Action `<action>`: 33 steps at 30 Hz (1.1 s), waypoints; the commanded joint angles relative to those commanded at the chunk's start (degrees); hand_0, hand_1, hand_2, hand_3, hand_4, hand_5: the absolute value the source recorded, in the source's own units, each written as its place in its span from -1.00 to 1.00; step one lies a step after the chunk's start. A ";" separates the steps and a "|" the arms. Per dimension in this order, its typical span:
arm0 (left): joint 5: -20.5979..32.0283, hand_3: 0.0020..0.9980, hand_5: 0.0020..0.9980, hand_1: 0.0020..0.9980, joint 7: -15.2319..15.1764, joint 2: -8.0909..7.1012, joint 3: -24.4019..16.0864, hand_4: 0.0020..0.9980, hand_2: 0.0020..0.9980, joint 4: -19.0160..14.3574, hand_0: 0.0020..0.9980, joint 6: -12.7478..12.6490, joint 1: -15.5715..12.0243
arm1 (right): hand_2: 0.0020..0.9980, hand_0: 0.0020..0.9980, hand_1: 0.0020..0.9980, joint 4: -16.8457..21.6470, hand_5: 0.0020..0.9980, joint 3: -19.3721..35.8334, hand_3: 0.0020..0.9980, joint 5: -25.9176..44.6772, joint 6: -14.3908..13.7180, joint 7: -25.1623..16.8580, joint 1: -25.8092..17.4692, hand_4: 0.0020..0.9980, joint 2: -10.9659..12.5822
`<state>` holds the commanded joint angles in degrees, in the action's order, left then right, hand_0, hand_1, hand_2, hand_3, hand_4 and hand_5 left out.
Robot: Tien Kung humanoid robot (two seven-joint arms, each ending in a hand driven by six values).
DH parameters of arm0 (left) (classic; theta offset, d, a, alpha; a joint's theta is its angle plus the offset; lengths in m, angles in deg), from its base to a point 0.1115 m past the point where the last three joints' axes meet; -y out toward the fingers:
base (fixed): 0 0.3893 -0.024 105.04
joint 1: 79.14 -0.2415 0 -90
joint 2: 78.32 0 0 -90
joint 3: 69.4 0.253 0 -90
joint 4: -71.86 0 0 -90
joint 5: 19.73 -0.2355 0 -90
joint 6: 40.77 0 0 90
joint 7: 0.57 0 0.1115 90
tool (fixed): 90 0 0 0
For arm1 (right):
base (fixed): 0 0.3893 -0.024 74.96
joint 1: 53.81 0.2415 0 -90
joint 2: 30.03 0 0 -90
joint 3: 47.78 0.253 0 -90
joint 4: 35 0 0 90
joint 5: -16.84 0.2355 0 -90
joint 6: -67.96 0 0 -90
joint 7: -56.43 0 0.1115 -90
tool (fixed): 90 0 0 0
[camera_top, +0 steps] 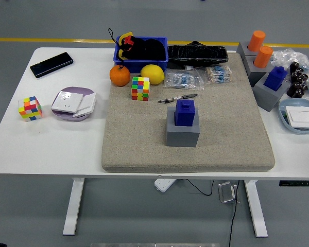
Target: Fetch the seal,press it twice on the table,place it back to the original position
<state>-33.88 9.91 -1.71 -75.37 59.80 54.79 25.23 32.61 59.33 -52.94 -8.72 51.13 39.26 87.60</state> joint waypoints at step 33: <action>-0.40 0.50 -0.47 0.39 0.06 0.27 -0.84 0.36 0.36 0.08 0.45 0.33 -0.42 | 0.67 0.71 0.68 0.14 0.74 -0.15 0.59 -0.15 -0.18 0.50 0.33 1.00 0.50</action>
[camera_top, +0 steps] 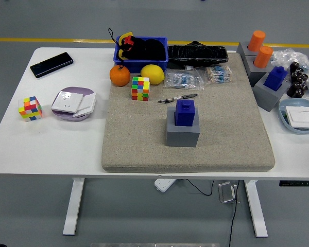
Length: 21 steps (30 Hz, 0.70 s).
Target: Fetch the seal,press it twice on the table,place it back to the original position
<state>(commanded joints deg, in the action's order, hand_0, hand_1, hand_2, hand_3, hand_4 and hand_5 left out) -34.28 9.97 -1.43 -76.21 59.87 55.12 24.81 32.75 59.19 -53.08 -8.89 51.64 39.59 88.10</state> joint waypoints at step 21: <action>-0.82 0.50 -0.48 0.39 0.05 0.03 -1.19 0.37 0.36 -0.03 0.45 0.00 0.49 | 0.66 0.70 0.67 -0.09 0.71 -0.34 0.58 -0.19 0.04 0.39 0.33 1.00 0.67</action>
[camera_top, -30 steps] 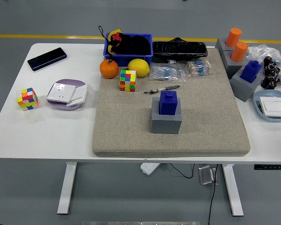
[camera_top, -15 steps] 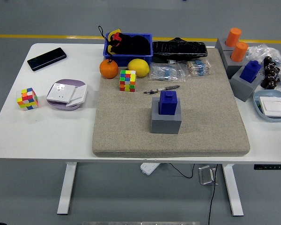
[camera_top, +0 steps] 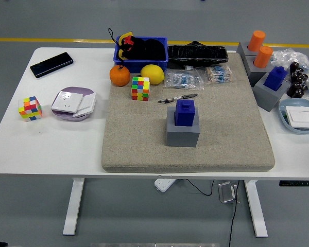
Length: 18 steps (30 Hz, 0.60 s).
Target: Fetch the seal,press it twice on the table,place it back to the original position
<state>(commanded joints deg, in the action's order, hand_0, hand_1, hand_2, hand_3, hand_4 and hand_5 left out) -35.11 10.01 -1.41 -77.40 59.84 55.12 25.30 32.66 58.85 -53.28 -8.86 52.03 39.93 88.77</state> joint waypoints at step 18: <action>-0.92 0.50 -0.47 0.39 -0.18 -0.51 -0.46 0.37 0.36 -0.22 0.45 0.01 0.12 | 0.65 0.70 0.67 0.62 0.68 1.00 0.57 -1.02 0.05 0.30 -0.07 1.00 0.34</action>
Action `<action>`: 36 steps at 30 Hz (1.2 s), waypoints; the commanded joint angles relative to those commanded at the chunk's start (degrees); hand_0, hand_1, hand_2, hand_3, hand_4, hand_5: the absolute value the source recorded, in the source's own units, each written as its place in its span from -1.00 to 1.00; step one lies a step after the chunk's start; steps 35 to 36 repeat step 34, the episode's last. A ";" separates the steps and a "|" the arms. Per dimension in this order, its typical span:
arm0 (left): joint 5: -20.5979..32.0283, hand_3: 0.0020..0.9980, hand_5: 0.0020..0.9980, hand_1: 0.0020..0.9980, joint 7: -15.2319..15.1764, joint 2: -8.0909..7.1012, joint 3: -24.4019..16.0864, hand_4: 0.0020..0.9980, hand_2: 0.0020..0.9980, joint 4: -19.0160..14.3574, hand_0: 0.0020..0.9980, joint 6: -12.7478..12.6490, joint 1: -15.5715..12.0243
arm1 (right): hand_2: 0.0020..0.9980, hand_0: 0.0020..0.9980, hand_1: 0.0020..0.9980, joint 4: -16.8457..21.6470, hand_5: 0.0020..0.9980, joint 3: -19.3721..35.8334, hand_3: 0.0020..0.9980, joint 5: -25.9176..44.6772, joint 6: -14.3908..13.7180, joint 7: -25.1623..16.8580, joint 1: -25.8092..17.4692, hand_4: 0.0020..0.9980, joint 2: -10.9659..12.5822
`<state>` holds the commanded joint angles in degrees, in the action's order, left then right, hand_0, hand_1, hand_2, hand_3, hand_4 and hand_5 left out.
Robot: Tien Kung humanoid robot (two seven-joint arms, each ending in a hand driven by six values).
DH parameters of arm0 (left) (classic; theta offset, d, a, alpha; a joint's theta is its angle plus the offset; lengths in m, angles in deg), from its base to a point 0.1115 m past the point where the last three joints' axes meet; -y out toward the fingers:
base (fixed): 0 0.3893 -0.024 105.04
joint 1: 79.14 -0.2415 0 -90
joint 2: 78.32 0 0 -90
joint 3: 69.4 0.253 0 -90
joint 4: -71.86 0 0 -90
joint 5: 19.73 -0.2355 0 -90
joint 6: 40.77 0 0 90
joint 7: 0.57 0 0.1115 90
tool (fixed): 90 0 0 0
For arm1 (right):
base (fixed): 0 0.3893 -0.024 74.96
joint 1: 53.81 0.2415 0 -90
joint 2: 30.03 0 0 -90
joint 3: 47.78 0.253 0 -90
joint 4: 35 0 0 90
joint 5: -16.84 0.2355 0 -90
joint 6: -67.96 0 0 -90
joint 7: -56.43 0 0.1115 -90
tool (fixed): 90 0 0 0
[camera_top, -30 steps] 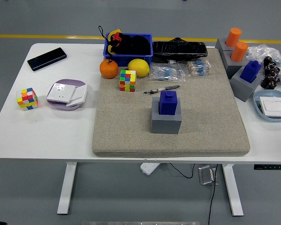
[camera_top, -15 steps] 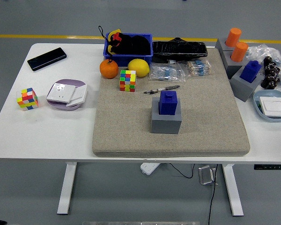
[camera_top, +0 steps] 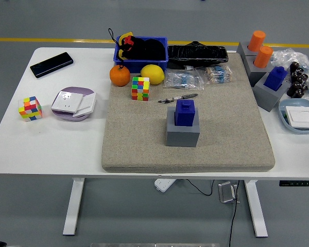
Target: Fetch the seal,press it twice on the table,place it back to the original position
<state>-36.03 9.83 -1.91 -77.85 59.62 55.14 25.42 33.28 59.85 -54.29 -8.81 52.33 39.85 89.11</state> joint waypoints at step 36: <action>-0.18 0.50 -0.47 0.39 0.08 0.03 -0.67 0.37 0.36 -0.08 0.45 -0.16 -0.61 | 0.65 0.70 0.66 0.16 0.63 -0.21 0.56 -0.55 0.32 0.61 0.77 1.00 -0.21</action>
